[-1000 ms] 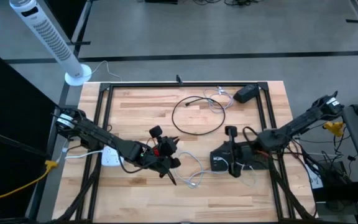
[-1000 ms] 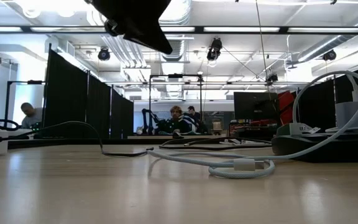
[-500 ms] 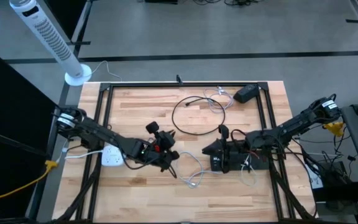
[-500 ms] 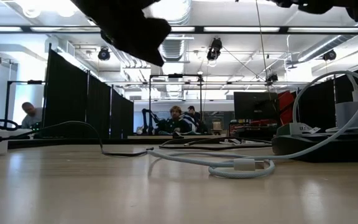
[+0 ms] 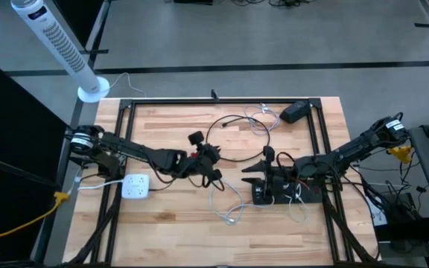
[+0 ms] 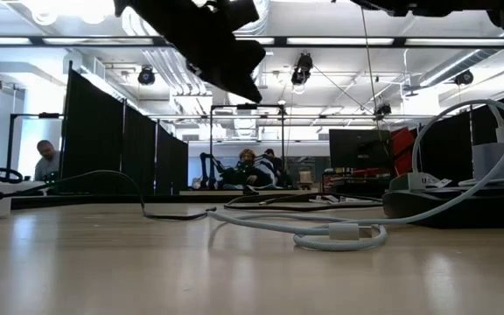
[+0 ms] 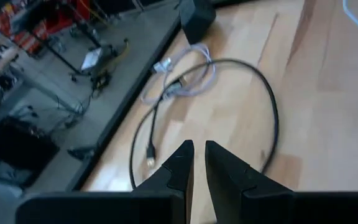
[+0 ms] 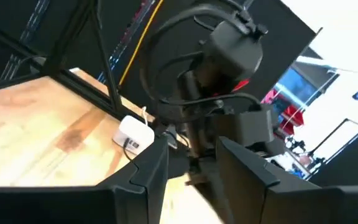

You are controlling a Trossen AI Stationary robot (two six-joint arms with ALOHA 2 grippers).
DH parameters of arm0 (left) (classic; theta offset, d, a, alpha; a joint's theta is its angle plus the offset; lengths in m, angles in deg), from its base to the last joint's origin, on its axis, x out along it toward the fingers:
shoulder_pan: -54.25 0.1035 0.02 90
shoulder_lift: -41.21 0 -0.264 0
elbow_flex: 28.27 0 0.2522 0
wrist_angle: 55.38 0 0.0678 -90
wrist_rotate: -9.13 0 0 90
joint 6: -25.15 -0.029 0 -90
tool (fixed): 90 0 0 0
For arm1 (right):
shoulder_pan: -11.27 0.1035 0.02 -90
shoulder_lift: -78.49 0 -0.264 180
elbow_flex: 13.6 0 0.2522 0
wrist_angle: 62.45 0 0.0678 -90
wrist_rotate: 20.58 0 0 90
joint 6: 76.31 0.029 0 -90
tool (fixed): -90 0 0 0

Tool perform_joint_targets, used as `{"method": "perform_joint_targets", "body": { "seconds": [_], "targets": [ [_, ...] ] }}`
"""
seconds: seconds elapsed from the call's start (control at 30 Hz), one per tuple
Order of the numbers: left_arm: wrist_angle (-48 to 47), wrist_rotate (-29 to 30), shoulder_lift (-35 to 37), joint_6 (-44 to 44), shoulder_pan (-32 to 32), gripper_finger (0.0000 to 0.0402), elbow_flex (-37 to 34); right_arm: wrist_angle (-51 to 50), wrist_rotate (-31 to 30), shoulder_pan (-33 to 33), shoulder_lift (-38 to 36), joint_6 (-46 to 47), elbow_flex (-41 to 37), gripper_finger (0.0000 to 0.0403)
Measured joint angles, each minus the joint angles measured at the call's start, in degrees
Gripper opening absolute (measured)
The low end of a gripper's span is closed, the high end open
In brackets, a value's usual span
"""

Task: Insert USB
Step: Insert the black charger cable into the bottom black outlet extension

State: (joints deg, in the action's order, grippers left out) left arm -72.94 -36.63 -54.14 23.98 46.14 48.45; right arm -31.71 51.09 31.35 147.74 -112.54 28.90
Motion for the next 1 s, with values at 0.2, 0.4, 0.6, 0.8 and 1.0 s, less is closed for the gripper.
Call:
{"method": "perform_joint_targets", "body": {
  "seconds": [0.2,0.4,0.6,0.8,1.0],
  "targets": [
    [5.11,-10.86,0.15,-4.38,4.92,0.0030,0.00,-2.15,-18.40,0.13,-0.63,-2.39,0.01,0.0132],
    [9.15,-21.31,-1.49,-6.96,11.20,0.0065,-0.46,-3.27,-31.95,-4.74,-0.63,1.11,0.03,0.0147],
    [11.31,-38.34,-5.89,-9.07,22.45,0.0147,0.00,-13.76,-19.80,-10.54,-0.59,9.88,0.01,0.0163],
    [11.07,-48.35,-11.05,-11.36,31.74,0.0212,0.00,-18.89,-15.56,-13.46,-0.57,14.66,-0.17,0.0170],
    [12.13,-55.61,-17.59,-12.37,35.56,0.0199,3.09,-18.96,-14.17,-14.68,-0.57,14.80,-1.51,0.0163]
  ]
}}
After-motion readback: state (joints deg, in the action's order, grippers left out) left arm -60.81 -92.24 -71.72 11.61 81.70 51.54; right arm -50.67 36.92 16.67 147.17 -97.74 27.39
